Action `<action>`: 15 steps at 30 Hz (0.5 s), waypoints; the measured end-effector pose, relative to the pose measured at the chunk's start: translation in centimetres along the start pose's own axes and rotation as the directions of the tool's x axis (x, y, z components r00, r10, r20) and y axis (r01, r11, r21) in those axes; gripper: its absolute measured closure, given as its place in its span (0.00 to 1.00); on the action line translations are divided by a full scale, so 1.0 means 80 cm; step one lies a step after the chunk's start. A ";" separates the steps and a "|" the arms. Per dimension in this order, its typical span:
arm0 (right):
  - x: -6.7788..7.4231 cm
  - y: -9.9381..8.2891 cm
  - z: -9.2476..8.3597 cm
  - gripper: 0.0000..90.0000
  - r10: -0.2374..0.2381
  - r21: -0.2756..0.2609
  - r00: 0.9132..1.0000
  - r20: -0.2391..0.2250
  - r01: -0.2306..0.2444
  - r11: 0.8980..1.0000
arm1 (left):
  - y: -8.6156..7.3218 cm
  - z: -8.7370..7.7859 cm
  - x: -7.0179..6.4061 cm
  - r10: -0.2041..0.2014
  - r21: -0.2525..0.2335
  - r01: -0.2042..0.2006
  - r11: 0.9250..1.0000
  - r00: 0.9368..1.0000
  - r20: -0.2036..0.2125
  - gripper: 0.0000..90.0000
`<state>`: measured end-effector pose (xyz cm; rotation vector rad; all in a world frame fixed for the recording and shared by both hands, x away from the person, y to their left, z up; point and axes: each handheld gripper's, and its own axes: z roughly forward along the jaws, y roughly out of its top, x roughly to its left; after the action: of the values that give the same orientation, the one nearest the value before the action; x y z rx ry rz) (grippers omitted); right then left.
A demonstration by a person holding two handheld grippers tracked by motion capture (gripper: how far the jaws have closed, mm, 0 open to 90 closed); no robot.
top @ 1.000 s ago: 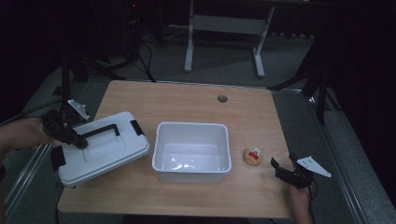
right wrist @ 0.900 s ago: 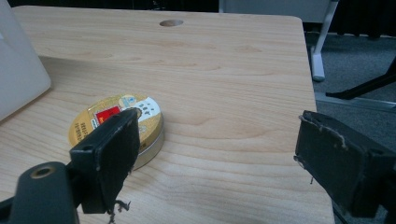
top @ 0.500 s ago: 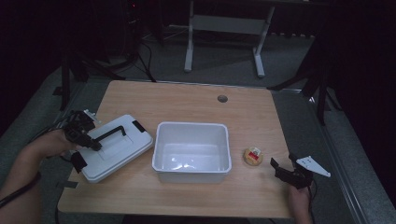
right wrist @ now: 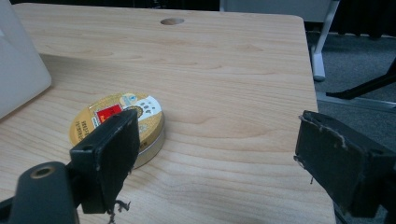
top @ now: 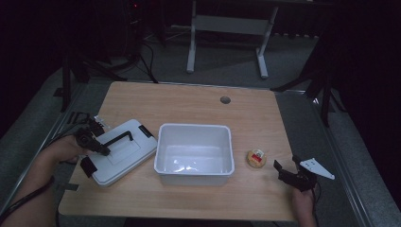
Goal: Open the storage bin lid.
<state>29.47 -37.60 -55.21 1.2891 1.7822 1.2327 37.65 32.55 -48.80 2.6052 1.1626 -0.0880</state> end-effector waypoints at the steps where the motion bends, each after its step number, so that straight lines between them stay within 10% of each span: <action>1: 0.000 0.000 0.000 0.15 0.000 0.000 1.000 0.000 0.000 1.000 | -0.001 0.002 0.000 0.007 0.002 -0.007 1.000 1.000 0.002 0.92; 8: 0.001 0.000 0.001 0.15 -0.007 0.006 1.000 0.001 0.007 1.000 | -0.006 0.009 0.004 -0.004 -0.008 0.004 1.000 1.000 0.024 0.92; 15: -0.007 0.001 0.001 0.15 0.003 0.055 0.998 -0.063 0.001 0.998 | 0.000 0.006 0.000 0.006 0.019 -0.006 1.000 1.000 -0.023 0.56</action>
<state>29.75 -38.09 -55.18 1.2952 1.8720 1.2453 37.67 32.38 -49.24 2.6327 1.1670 -0.0679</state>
